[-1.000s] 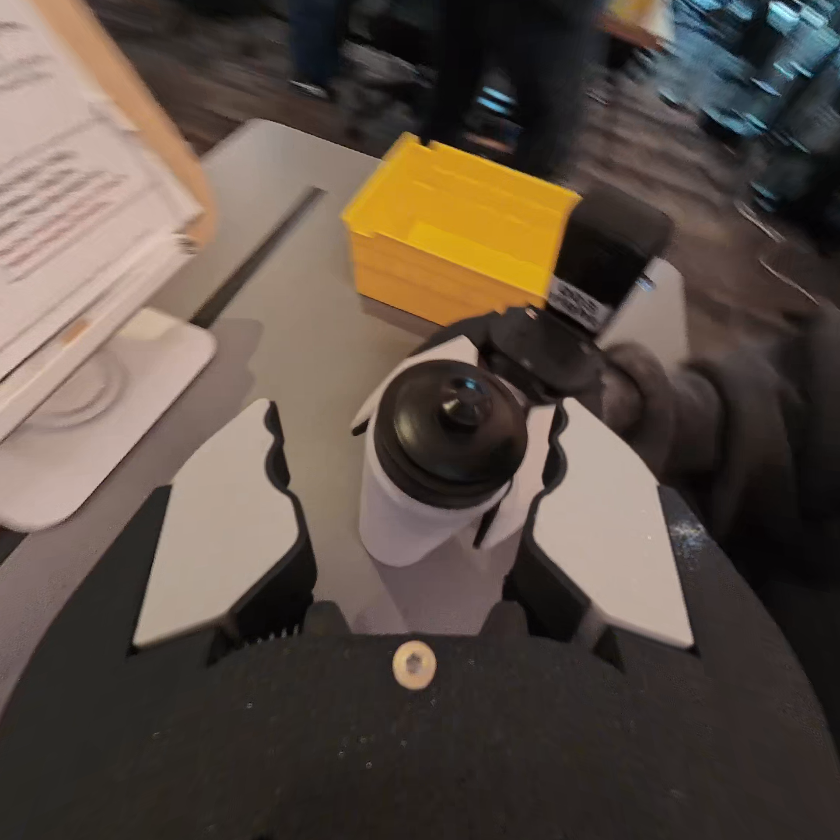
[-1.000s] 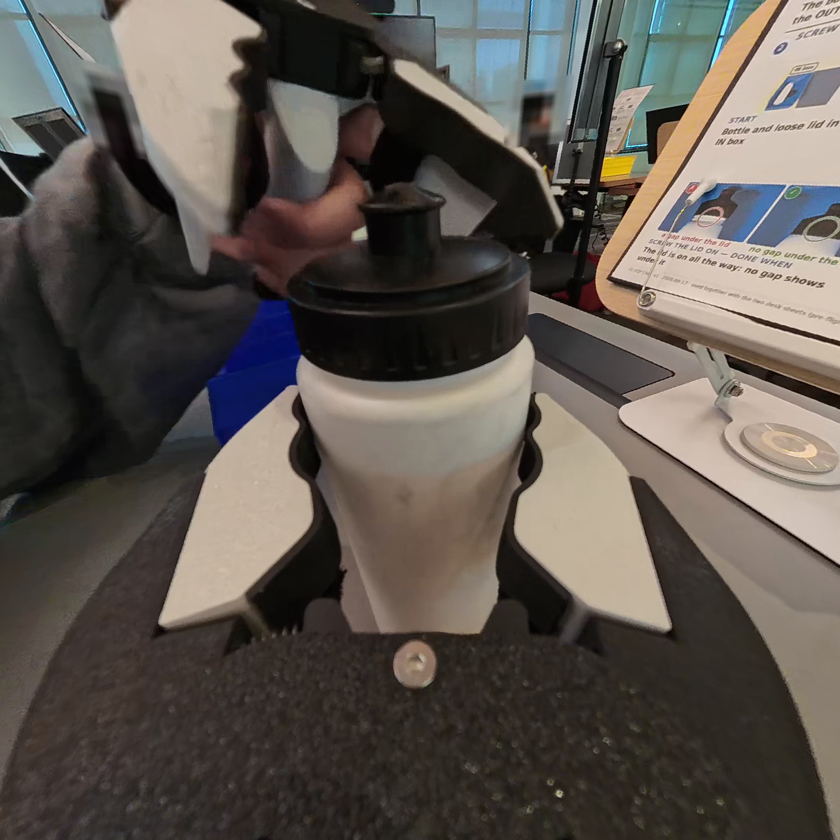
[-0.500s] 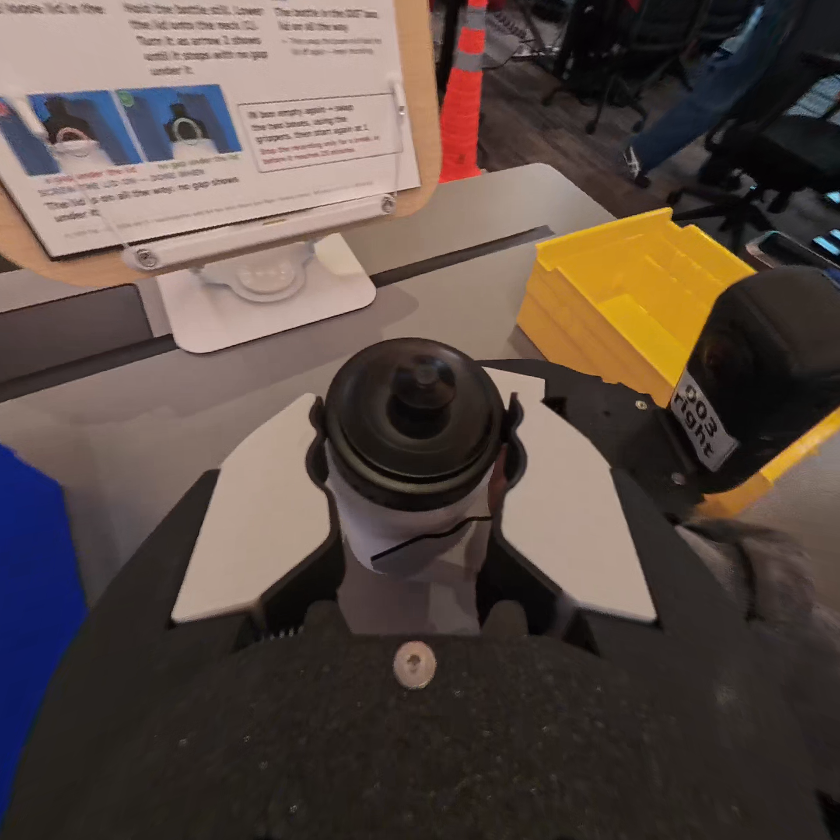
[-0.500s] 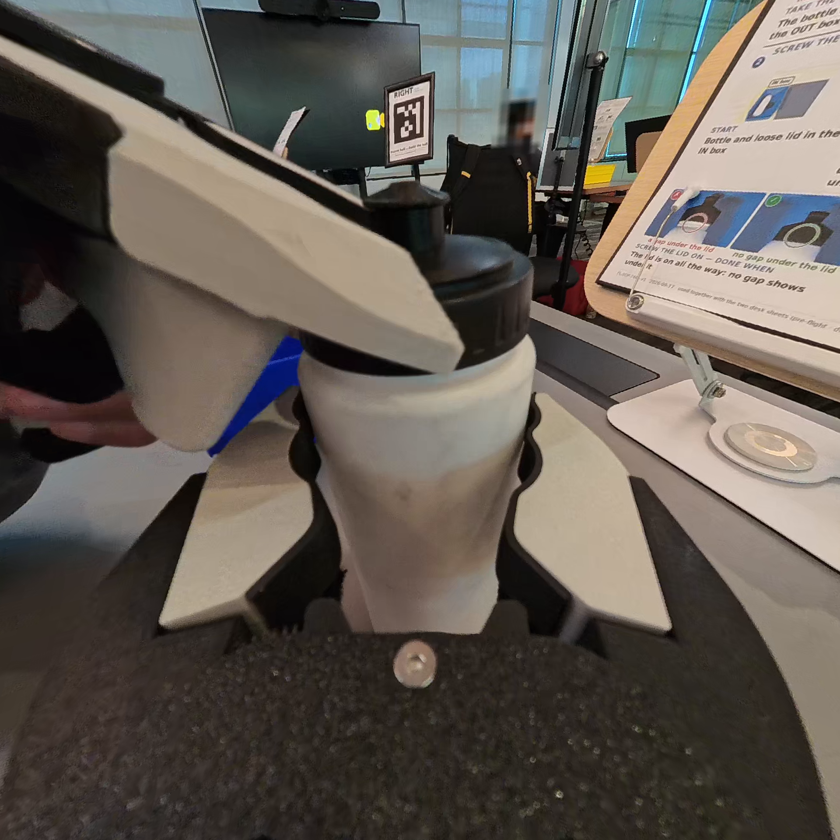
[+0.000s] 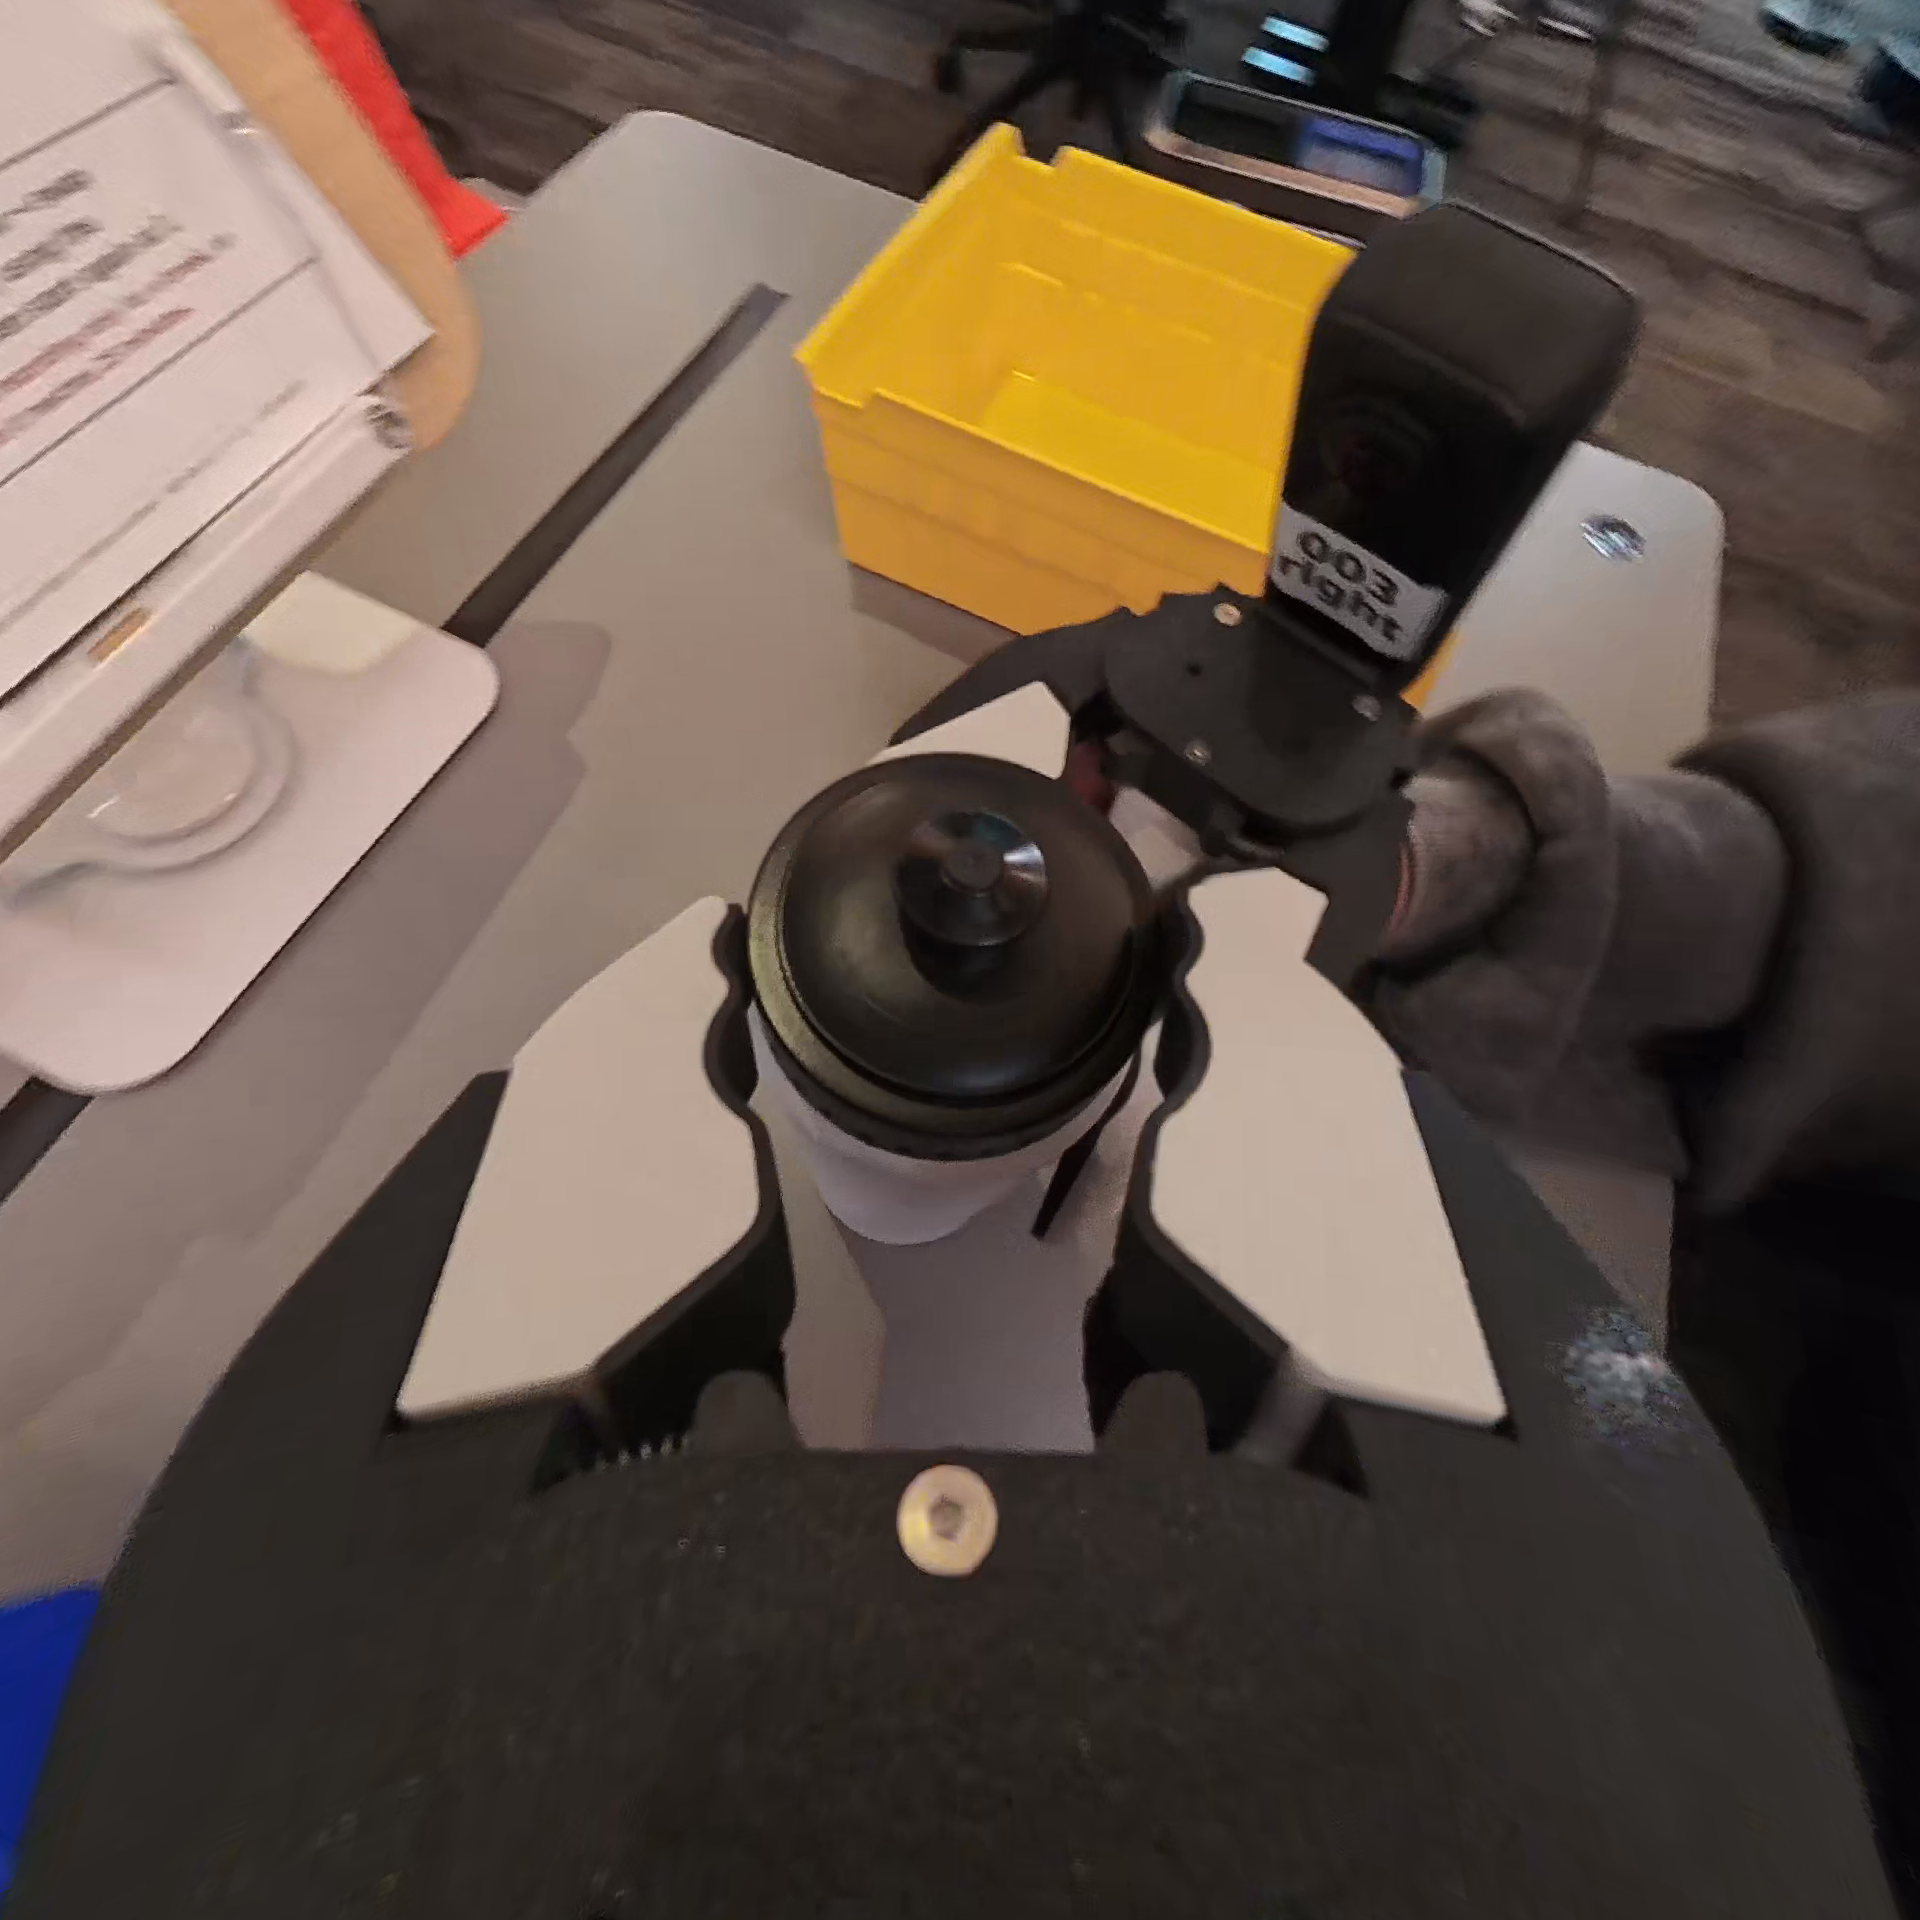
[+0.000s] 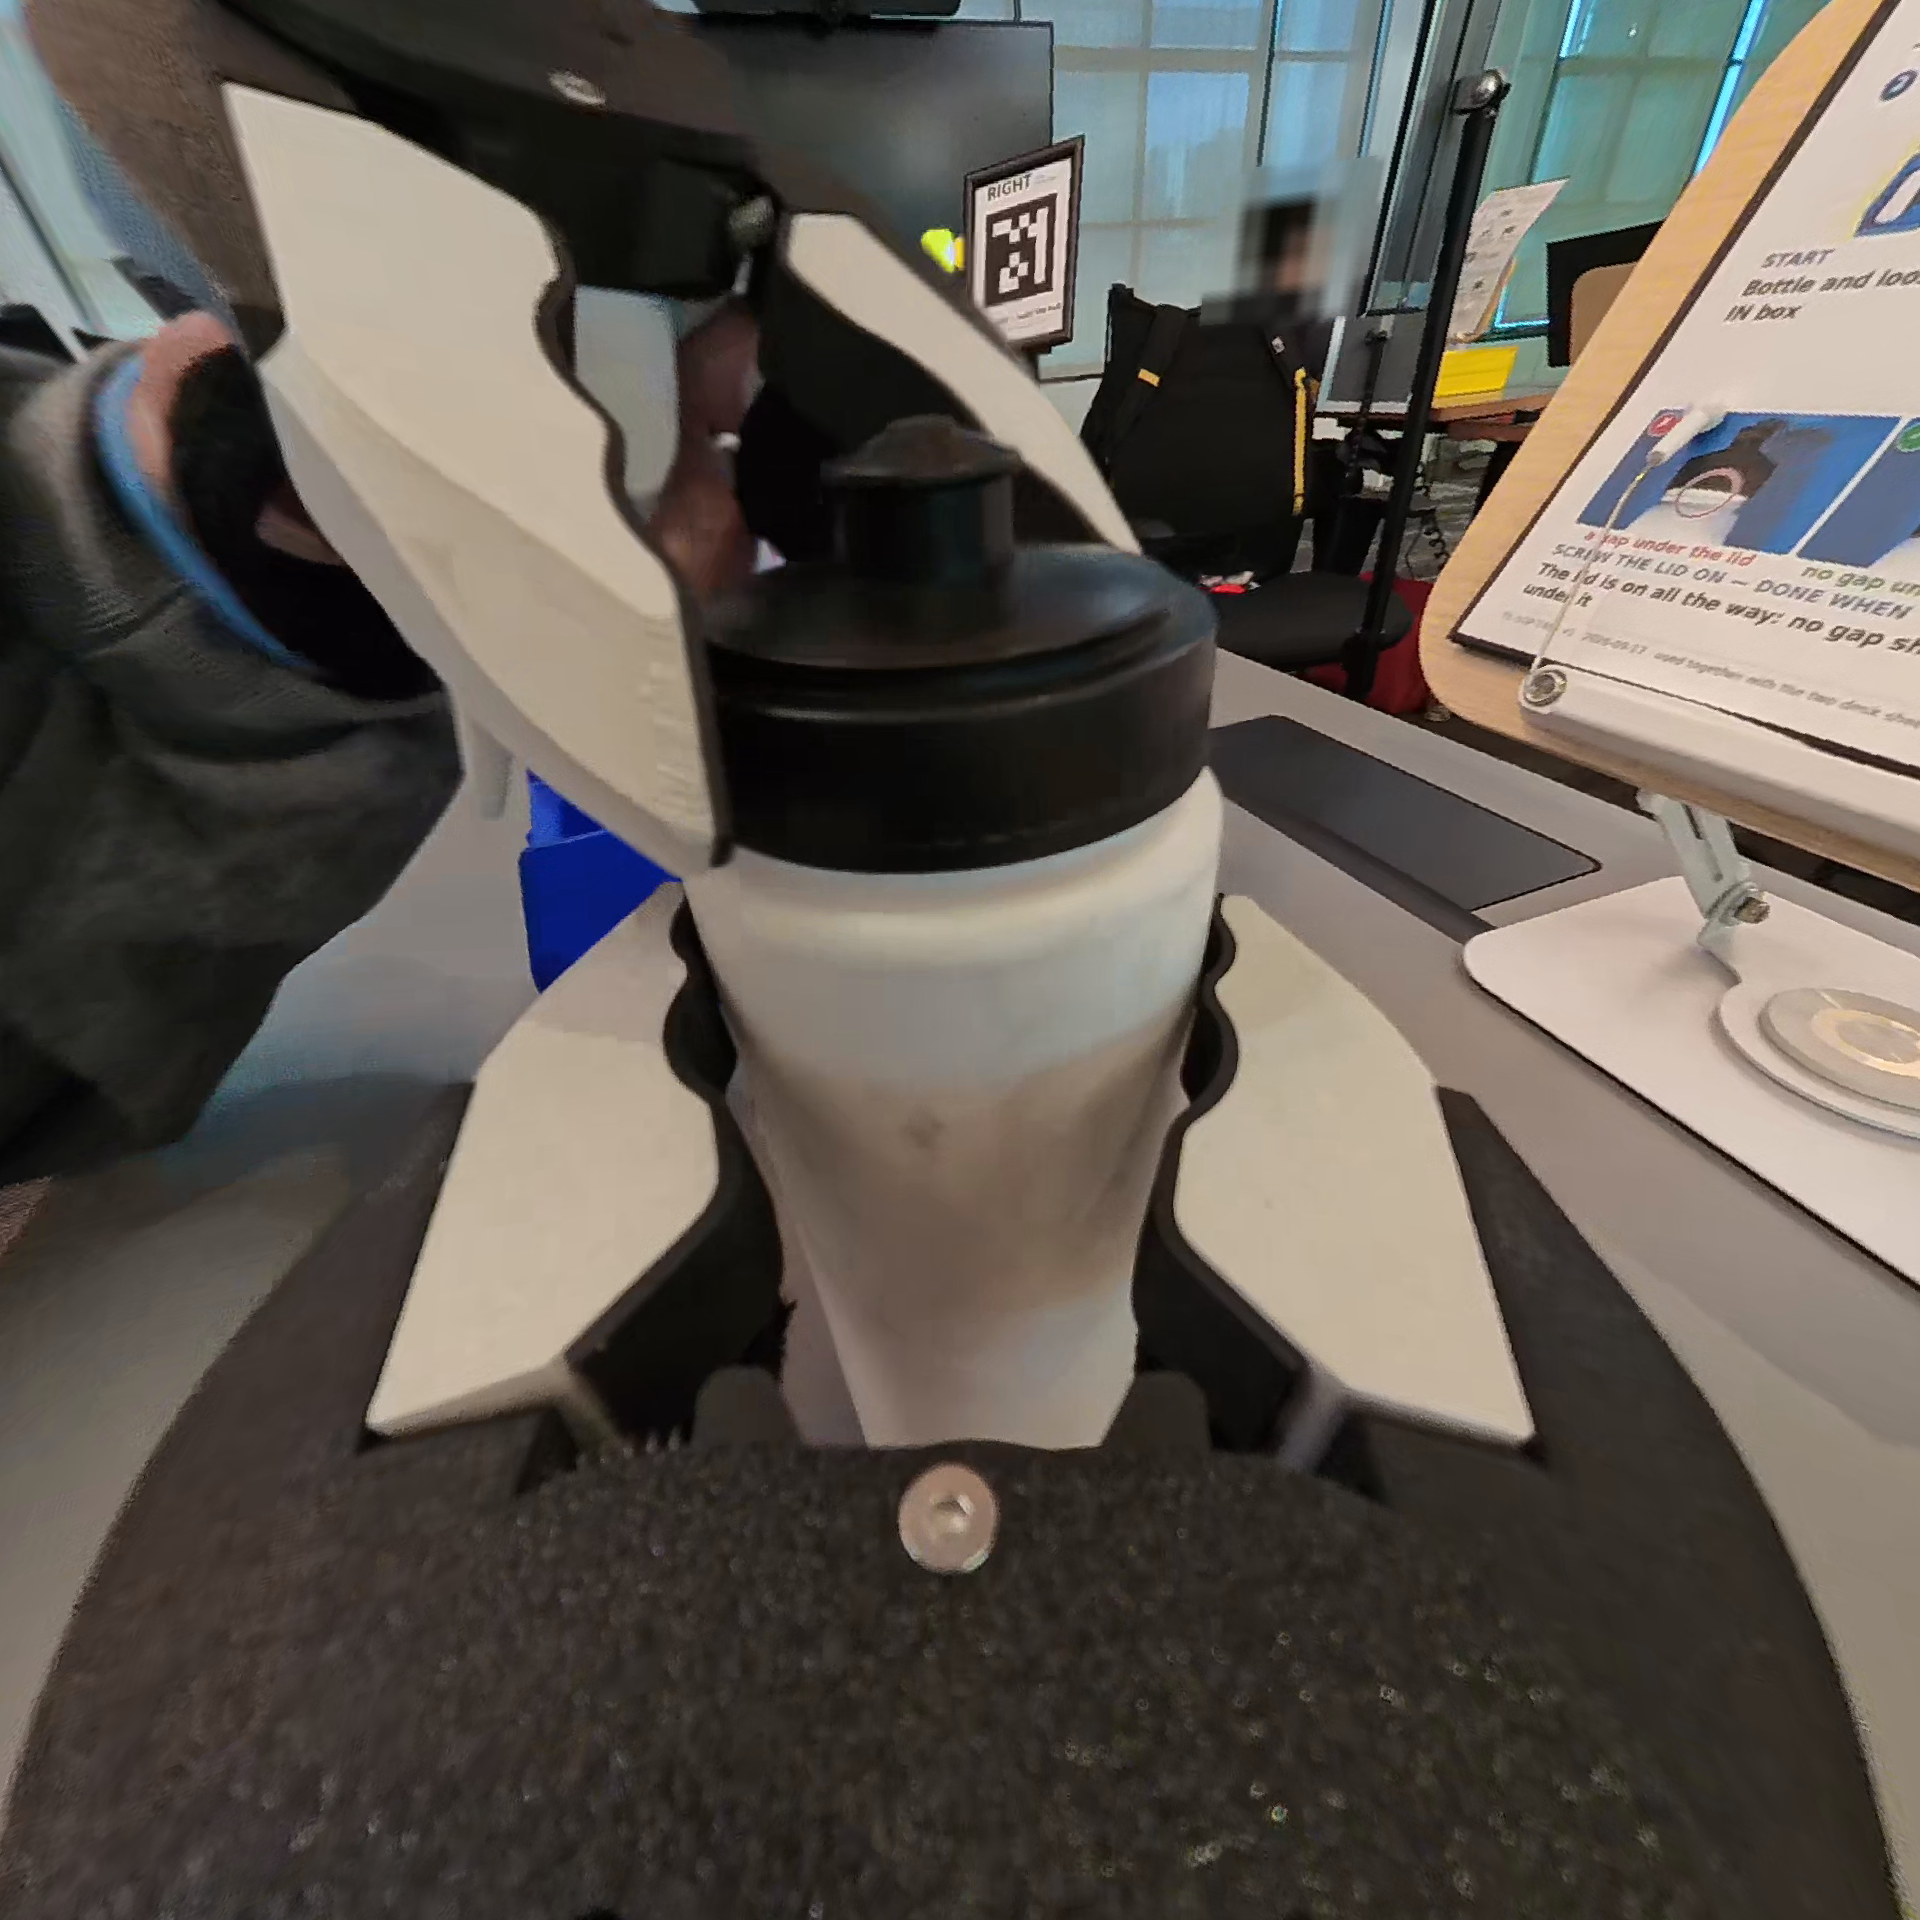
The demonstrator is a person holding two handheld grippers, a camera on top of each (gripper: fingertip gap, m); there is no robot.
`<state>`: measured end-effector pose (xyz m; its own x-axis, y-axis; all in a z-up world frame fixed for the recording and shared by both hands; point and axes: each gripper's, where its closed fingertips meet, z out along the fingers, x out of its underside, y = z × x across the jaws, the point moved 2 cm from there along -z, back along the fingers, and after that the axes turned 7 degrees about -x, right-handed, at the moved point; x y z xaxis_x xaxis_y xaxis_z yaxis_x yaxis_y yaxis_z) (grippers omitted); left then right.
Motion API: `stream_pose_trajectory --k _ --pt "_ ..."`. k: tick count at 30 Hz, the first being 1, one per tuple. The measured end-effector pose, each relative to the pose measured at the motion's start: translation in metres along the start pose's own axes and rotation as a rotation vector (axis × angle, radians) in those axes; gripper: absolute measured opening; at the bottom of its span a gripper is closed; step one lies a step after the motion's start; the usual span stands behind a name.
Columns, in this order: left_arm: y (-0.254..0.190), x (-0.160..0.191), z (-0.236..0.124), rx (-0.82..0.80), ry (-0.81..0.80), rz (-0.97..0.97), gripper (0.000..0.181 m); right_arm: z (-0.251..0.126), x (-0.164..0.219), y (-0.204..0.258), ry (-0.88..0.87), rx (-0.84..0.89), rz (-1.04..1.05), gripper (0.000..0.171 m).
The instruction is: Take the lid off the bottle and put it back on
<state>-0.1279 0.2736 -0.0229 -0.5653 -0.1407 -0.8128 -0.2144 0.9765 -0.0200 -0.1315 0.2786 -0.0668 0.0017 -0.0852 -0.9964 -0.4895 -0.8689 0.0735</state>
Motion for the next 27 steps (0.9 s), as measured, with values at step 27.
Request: stream_pose_trajectory --k 27 --pt "0.001 -0.014 -0.026 0.565 -0.056 0.341 0.112 0.004 0.001 0.016 0.001 -0.131 0.005 0.088"
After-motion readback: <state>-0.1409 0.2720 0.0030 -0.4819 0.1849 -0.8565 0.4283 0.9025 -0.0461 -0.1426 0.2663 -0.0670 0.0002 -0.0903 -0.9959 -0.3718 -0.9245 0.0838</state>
